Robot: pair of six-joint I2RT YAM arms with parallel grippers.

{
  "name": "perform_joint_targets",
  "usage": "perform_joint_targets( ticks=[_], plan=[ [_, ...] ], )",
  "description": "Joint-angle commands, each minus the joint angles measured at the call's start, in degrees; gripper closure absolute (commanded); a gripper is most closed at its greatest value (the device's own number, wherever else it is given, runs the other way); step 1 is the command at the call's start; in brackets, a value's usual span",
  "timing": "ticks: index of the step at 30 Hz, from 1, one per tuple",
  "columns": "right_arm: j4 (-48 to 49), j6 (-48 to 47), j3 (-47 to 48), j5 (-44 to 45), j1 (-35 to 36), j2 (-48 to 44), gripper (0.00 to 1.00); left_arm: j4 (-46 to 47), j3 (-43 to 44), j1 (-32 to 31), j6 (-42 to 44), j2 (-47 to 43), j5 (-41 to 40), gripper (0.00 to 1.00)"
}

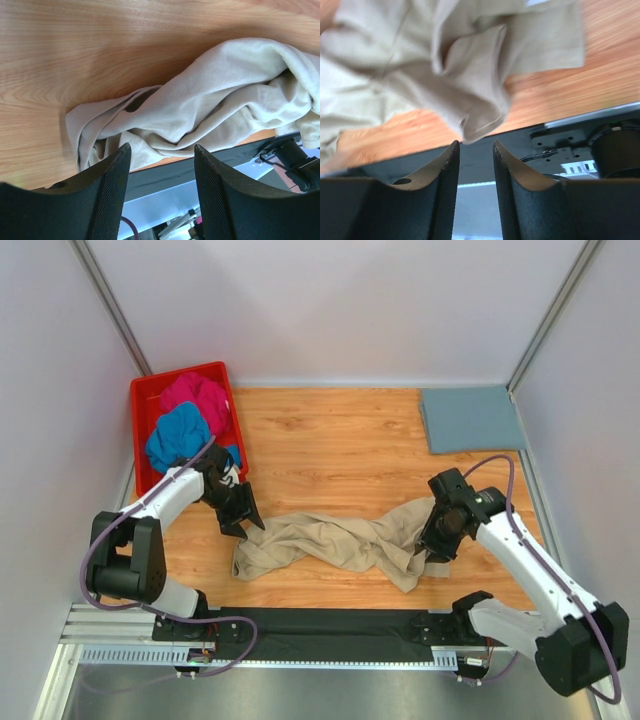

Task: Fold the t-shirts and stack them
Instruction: Flatten the tshirt out

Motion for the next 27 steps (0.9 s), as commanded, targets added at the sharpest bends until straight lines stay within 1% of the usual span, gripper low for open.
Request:
perform_joint_targets(
  ticks=[1,3,4,7,10,15,27],
  plan=[
    [-0.74,1.38,1.26,7.39,-3.94,4.51,0.66,0.36,-0.39,0.05,1.33,-0.29,0.18,0.40],
    [-0.55,2.69,2.31,9.49,-6.22,6.53,0.66,-0.16,-0.48,0.05,1.78,-0.72,-0.26,0.40],
    [-0.90,3.22,2.84,10.03,-8.50,6.80,0.66,-0.43,-0.48,0.05,2.12,-0.90,-0.35,0.40],
    [2.07,3.67,3.63,8.55,-10.98,6.27,0.63,-1.31,-0.56,0.05,2.48,-1.95,-0.61,0.40],
    [1.99,4.89,2.59,7.66,-11.16,8.47,0.61,-1.57,-0.57,0.05,2.65,-2.83,-1.23,0.40],
    [9.89,6.74,-2.25,4.67,-11.34,9.44,0.60,-2.54,-0.48,0.05,2.83,-3.71,-1.49,0.40],
    [18.16,6.39,-6.03,5.37,-11.51,16.11,0.59,-4.39,-1.35,0.05,2.83,-6.87,-2.20,0.40]
  ],
)
